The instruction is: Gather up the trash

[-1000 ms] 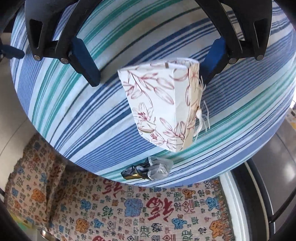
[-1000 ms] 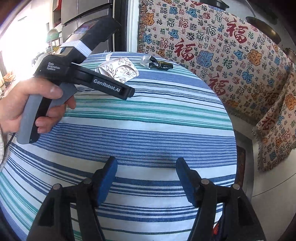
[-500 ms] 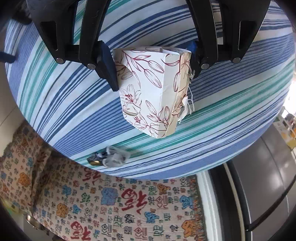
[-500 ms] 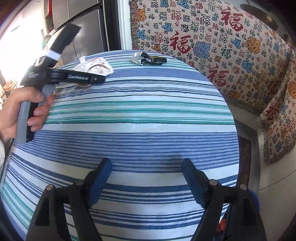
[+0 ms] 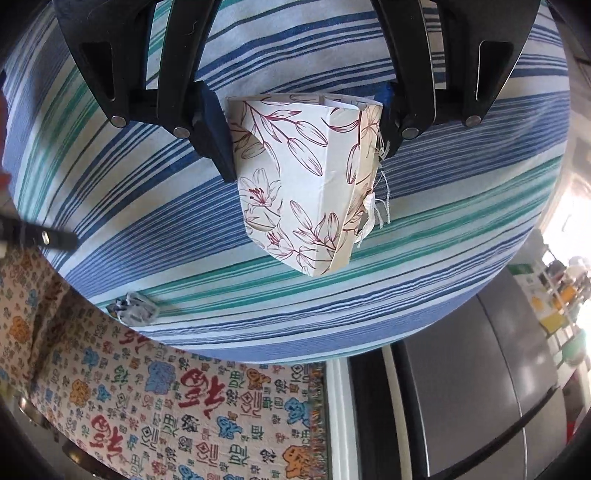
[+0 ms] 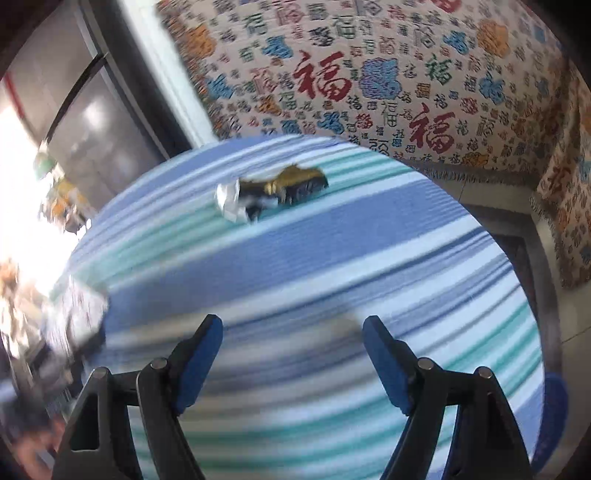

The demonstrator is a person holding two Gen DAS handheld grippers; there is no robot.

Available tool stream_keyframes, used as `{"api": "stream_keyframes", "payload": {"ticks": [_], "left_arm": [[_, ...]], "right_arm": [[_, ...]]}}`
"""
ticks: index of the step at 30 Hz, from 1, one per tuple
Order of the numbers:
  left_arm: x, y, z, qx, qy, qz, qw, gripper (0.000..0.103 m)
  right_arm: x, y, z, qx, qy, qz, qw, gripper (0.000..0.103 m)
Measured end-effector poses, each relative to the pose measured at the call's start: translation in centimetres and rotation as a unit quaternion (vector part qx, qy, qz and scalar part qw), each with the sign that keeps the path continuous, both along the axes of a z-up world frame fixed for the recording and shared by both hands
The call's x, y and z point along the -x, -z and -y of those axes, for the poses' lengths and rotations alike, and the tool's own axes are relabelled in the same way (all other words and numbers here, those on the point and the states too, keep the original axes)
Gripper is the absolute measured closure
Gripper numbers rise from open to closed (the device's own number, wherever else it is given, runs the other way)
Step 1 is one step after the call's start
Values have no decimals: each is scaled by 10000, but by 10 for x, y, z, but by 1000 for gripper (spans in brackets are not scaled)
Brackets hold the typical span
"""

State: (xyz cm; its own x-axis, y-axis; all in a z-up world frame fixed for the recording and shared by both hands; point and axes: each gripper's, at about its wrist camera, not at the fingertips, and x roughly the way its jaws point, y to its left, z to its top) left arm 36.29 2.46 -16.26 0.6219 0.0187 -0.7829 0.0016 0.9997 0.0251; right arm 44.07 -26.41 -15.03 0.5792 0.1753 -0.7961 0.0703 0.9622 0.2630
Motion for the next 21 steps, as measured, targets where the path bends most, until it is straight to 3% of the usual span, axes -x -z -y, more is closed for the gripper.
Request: {"api": "stream_keyframes", "payload": {"ticks": [2, 5, 8, 10, 12, 14, 18, 21], "left_arm": [[0, 0, 1, 29, -8, -1, 10000, 38], [-3, 0, 1, 23, -1, -4, 10000, 38], [-3, 0, 1, 40, -6, -2, 10000, 38], [-4, 0, 0, 47, -4, -4, 10000, 38], [-4, -1, 0, 55, -2, -4, 10000, 38], [-5, -1, -1, 69, -2, -3, 10000, 38], [-3, -2, -5, 202, -1, 25, 9998, 38], [2, -5, -13, 500, -18, 79, 9987, 38]], "right_arm": [[-30, -4, 2, -509, 592, 77, 9969, 23], [-67, -3, -5, -884, 1260, 75, 9881, 23], [-92, 7, -20, -701, 1640, -222, 9837, 23], [-96, 6, -31, -197, 1736, -199, 9844, 30], [-96, 7, -40, 213, 1442, -127, 9892, 47], [-87, 9, -46, 458, 941, -105, 9945, 71], [-44, 5, -47, 757, -256, 32, 9968, 71], [16, 4, -45, 1067, -1231, 80, 9866, 71]]}}
